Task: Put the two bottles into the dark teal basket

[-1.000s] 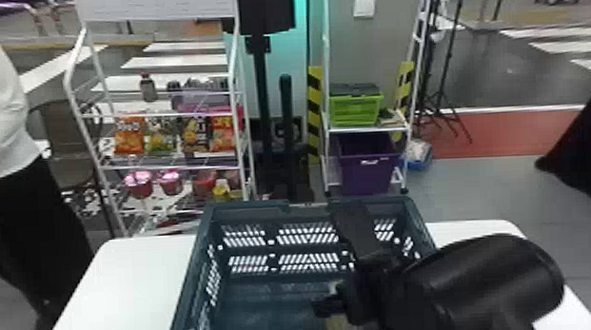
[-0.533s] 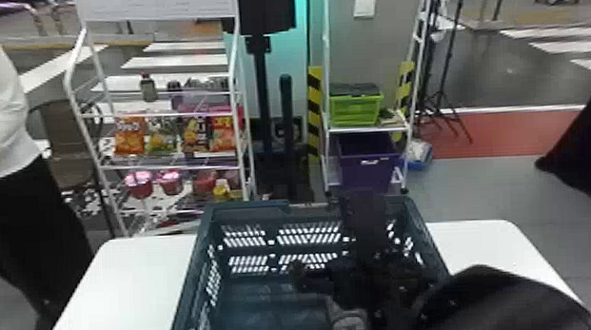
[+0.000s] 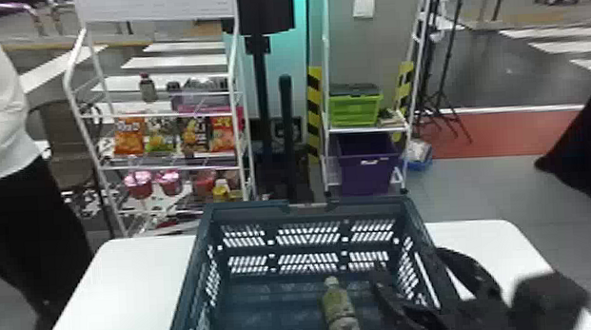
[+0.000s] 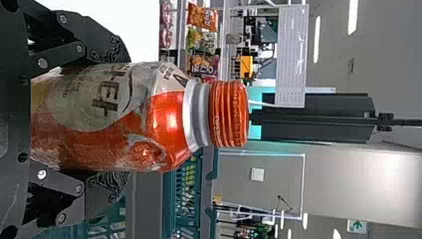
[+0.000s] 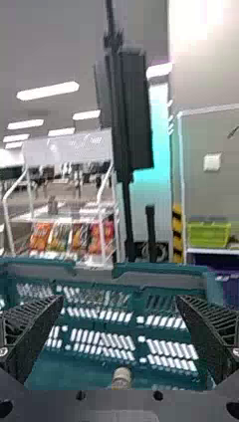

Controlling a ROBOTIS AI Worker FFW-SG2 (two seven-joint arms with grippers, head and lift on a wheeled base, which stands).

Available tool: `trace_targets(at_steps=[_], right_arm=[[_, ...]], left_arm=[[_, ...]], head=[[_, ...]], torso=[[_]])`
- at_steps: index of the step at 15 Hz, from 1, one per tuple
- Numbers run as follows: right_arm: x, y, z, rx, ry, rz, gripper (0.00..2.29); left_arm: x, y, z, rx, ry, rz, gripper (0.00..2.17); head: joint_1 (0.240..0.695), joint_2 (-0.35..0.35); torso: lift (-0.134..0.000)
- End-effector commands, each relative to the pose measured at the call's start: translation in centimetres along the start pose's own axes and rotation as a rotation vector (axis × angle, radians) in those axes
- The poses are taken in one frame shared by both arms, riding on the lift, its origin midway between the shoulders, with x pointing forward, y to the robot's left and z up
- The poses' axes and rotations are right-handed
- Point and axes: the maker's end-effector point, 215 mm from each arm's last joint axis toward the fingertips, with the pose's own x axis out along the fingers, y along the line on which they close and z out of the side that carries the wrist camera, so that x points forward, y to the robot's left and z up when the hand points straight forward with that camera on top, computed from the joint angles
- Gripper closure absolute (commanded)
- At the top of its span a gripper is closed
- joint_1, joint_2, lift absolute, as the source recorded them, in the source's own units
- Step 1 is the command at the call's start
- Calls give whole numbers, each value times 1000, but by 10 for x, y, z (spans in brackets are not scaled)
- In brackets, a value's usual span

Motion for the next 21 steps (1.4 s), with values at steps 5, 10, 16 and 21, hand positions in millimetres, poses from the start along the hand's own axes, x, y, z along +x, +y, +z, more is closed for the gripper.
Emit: trace_targets(at_steps=[5,10,16,21], right_arm=[[-92,-21,-46,27,-12,-83,56],[-135,-23,-94,51,14,-120,63],[-156,-37,-115,68,15,-146,73],[-159,-40,-116,62,20,-149,73]], left_arm=[[9,-3,12,-4,-8,-8,2145],[14,4,26,-14,-23,1,2145],[32,25,72,55,-8,25,2145],[68,9,153,211,-20,3,2148]], head=[[499,0],[499,0],[499,0],[499,0]], torso=[[0],[0],[0],[0]])
